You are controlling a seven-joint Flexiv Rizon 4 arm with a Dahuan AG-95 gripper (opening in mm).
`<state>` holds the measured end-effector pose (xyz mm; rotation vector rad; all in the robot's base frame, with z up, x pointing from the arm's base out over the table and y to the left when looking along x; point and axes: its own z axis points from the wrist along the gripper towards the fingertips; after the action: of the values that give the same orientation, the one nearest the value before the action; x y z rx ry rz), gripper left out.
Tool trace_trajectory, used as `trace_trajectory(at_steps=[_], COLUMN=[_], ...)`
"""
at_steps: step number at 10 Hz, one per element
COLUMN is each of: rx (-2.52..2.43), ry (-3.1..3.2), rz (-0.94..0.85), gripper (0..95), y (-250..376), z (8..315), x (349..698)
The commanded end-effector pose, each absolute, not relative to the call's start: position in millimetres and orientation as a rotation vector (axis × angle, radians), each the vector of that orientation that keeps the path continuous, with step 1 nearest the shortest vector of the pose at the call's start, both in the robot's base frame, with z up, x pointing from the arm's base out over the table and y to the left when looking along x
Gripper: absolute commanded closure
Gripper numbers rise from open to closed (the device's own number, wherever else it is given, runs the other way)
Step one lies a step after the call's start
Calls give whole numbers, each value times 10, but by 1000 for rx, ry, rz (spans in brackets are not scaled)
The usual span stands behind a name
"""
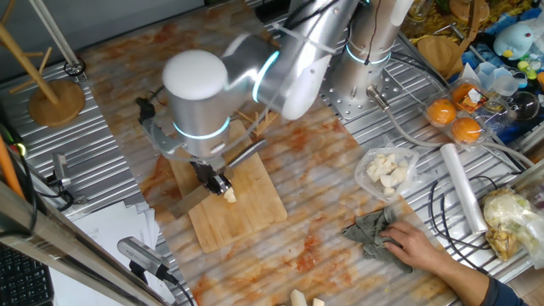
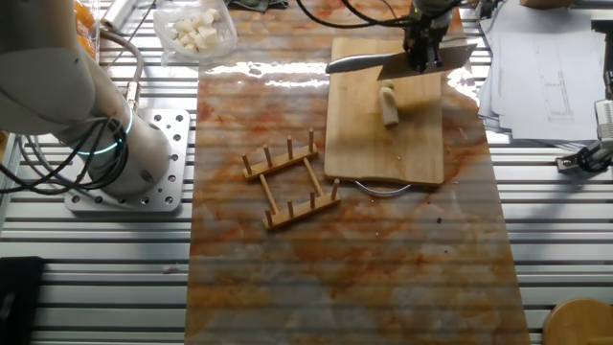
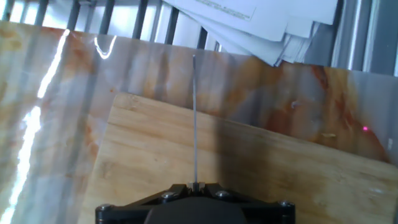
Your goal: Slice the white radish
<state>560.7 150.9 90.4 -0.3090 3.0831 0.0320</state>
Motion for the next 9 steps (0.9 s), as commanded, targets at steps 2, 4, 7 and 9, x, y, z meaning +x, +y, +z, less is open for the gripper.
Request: trace_trajectory(at_steps=[2, 4, 7, 9], rx=[-331, -337, -332, -337], ry=[3067, 3065, 3065, 3062], rz=[49, 57, 54, 49], gripper=[950, 950, 950, 950], y=[1379, 1354, 1382, 1388], z=[820, 796, 777, 742], x=[5456, 5407, 5384, 5355])
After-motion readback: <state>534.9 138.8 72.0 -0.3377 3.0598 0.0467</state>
